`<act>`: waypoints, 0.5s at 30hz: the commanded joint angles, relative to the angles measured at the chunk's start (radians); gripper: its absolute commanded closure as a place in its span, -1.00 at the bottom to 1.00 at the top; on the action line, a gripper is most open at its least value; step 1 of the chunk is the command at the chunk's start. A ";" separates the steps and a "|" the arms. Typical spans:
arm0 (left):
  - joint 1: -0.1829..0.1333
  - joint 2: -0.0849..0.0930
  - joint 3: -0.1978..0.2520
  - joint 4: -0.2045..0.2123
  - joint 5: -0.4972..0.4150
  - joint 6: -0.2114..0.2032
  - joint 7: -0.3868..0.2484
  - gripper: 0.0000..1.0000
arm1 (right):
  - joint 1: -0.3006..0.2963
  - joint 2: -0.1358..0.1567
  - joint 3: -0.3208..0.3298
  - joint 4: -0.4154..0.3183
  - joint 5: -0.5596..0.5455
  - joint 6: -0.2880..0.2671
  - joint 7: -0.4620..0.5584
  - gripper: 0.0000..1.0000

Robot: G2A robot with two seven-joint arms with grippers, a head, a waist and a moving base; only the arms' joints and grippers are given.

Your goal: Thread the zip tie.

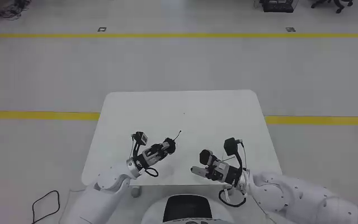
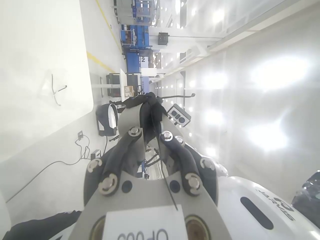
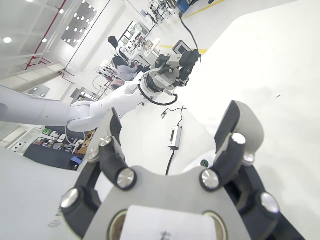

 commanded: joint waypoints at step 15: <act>0.006 -0.002 -0.009 -0.020 -0.045 0.007 -0.029 1.00 | 0.002 0.002 0.000 0.006 -0.003 0.000 -0.016 -1.00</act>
